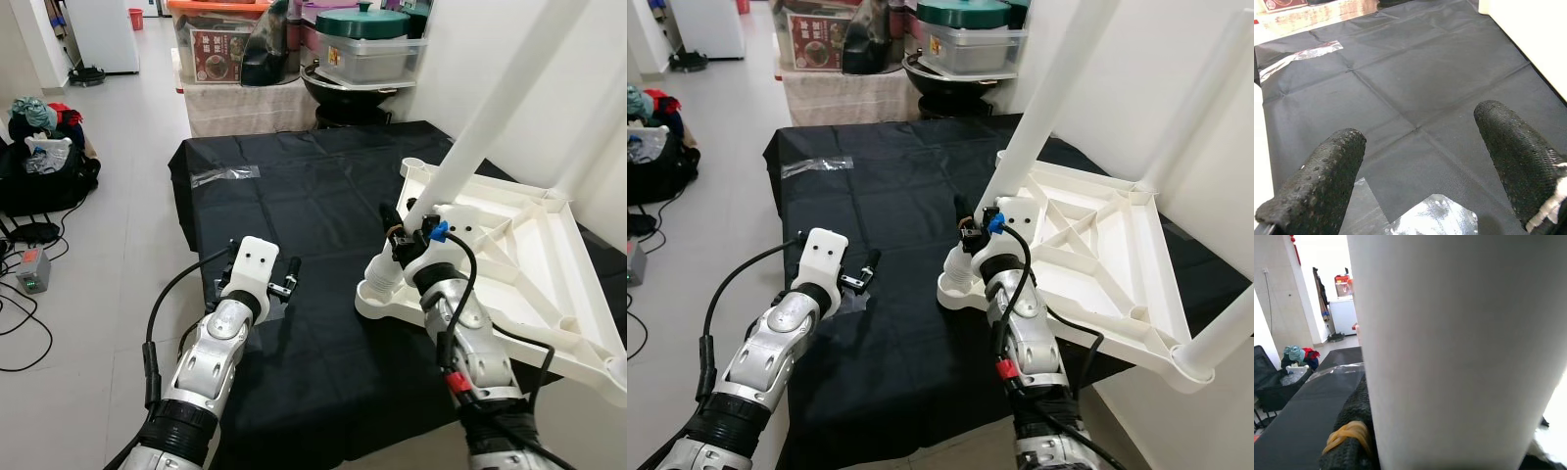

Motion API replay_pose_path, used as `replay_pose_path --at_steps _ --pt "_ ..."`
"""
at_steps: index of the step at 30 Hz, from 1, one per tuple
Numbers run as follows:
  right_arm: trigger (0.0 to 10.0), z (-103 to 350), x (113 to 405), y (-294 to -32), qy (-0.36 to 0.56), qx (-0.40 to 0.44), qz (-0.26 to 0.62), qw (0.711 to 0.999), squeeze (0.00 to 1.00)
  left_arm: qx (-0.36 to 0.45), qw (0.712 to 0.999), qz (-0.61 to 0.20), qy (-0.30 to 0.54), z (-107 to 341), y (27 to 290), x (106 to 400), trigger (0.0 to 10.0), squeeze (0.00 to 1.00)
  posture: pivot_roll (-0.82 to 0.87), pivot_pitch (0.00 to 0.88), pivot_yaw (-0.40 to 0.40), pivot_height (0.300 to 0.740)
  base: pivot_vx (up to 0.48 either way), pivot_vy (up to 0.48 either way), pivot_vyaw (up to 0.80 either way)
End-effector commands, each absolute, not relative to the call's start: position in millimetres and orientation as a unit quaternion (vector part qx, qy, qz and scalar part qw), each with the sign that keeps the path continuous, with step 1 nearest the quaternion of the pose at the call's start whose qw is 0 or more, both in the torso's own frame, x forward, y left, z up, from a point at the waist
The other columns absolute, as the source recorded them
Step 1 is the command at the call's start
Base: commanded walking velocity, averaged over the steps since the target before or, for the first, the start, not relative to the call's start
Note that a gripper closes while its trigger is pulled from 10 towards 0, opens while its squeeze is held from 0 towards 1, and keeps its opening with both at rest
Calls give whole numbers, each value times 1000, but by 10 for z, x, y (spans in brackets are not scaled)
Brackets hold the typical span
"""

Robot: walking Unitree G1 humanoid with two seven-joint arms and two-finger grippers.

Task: Building children table

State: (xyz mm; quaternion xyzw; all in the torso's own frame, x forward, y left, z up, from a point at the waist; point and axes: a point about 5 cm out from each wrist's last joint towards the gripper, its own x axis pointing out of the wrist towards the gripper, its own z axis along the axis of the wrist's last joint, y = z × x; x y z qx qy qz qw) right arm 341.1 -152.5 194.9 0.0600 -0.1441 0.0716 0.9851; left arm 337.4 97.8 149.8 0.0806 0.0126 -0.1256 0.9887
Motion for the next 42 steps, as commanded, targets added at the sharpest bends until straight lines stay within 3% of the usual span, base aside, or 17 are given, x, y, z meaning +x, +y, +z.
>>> replay_pose_path --at_steps 1,22,42 --pt "0 1932 3406 -1561 -157 62 60 984 0 87 989 -122 14 1470 985 3365 10000 0 74 0 -90 740 0 0 0" --pt "0 1468 3334 -1555 -145 22 52 988 0 92 989 -116 14 1477 1021 3364 10000 0 93 0 -87 740 0 0 0" --pt "0 1580 3465 -1388 -173 15 72 982 0 92 990 -111 13 1481 1036 3368 10000 0 106 0 -98 740 0 0 0"
